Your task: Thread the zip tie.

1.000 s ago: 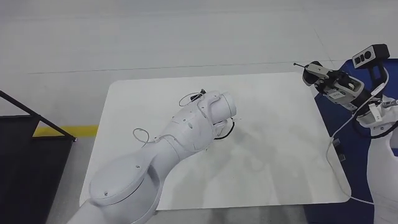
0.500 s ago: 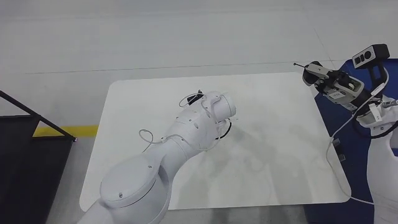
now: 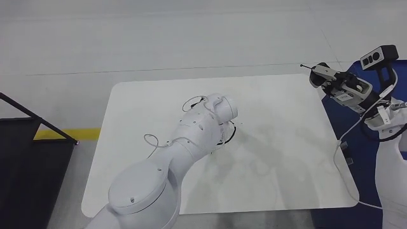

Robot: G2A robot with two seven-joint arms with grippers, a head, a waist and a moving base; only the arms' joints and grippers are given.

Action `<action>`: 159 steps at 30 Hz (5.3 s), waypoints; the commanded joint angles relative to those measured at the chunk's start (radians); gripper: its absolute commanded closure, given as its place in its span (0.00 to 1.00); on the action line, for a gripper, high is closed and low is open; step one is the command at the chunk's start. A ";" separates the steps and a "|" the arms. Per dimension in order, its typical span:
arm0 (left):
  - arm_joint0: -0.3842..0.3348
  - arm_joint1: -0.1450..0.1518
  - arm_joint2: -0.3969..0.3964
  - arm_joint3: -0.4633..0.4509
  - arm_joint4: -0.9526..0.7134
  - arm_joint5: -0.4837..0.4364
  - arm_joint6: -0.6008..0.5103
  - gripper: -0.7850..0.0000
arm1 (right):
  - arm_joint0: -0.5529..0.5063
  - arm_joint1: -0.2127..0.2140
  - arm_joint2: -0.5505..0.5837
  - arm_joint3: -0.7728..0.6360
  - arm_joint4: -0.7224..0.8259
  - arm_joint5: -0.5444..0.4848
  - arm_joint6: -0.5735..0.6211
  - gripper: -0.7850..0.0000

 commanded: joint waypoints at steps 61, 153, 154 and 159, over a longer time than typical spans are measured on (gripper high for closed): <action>0.005 -0.011 -0.196 0.068 -0.042 -0.017 0.188 0.93 | 0.000 0.000 0.000 0.000 0.000 0.000 0.000 1.00; 0.582 0.190 -0.527 -1.191 0.401 -0.632 0.892 1.00 | -0.093 0.162 0.021 0.152 0.051 0.093 0.146 1.00; 0.584 0.189 -0.524 -1.191 0.414 -0.627 0.900 1.00 | -0.099 0.162 0.022 0.147 0.048 0.082 0.139 1.00; 0.584 0.189 -0.524 -1.191 0.414 -0.627 0.900 1.00 | -0.099 0.162 0.022 0.147 0.048 0.082 0.139 1.00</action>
